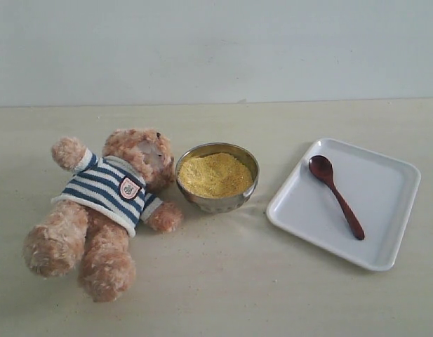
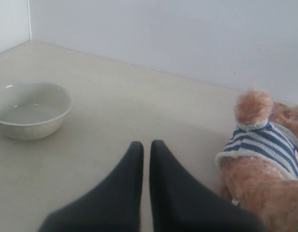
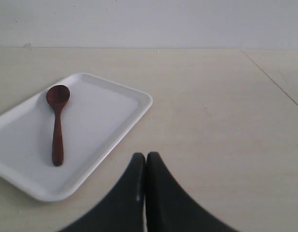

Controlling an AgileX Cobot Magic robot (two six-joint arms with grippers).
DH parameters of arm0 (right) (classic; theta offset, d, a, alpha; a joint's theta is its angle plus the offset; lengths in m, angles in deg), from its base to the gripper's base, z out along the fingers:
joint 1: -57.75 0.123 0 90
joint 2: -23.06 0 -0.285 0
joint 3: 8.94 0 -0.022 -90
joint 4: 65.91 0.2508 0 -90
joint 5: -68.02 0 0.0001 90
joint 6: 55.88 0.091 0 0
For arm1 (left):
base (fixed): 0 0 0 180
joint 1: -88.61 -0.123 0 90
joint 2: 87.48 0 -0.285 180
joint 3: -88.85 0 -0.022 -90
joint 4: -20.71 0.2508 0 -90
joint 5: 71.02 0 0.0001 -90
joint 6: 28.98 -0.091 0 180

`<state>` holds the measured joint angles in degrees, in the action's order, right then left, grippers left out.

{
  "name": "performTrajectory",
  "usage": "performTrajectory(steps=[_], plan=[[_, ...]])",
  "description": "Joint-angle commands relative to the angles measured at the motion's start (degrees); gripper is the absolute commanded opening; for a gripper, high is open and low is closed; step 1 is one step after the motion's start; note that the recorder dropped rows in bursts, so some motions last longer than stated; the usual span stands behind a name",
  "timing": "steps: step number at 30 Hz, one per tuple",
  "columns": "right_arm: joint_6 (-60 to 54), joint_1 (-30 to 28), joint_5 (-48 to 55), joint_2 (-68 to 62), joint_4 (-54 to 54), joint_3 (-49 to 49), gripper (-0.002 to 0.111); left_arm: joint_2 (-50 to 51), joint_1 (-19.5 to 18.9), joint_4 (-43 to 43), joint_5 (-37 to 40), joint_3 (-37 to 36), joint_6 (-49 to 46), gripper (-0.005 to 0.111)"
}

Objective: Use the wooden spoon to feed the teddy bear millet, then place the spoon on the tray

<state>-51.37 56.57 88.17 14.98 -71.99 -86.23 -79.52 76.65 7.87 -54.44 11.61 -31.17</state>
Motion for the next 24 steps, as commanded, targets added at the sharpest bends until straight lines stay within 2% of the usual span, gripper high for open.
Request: performTrajectory(steps=[1, 7, 10, 12, 14, 16, 19, 24], plan=[[-0.4, -0.4, -0.1, 0.3, -0.4, 0.1, 0.001, -0.2, 0.5, 0.2, 0.1, 0.0, -0.4, 0.005], [-0.1, -0.4, -0.1, 0.3, -0.4, 0.1, 0.001, -0.2, 0.5, 2.0, 0.5, 0.0, -0.4, 0.005], [-0.1, -0.4, -0.1, 0.3, -0.4, 0.1, 0.001, -0.2, 0.5, 15.2, 0.5, 0.0, 0.9, 0.005], [-0.1, -0.4, -0.1, 0.3, -0.4, 0.1, 0.001, -0.2, 0.5, 19.1, -4.2, 0.0, 2.6, 0.005], [-0.1, -0.4, -0.1, 0.3, -0.4, 0.1, 0.001, -0.2, 0.6, 19.9, -10.4, 0.0, 4.0, 0.005], [-0.1, -0.4, -0.1, 0.3, -0.4, 0.1, 0.001, -0.2, 0.9, 19.9, -11.5, 0.0, 7.3, 0.005], [-0.1, -0.4, -0.1, 0.3, -0.4, 0.1, 0.001, -0.2, 2.5, 19.9, -10.6, 0.0, 13.0, 0.005], [-0.1, -0.4, -0.1, 0.3, -0.4, 0.1, 0.001, -0.2, 4.8, 21.3, -7.5, 0.0, 11.7, 0.005]])
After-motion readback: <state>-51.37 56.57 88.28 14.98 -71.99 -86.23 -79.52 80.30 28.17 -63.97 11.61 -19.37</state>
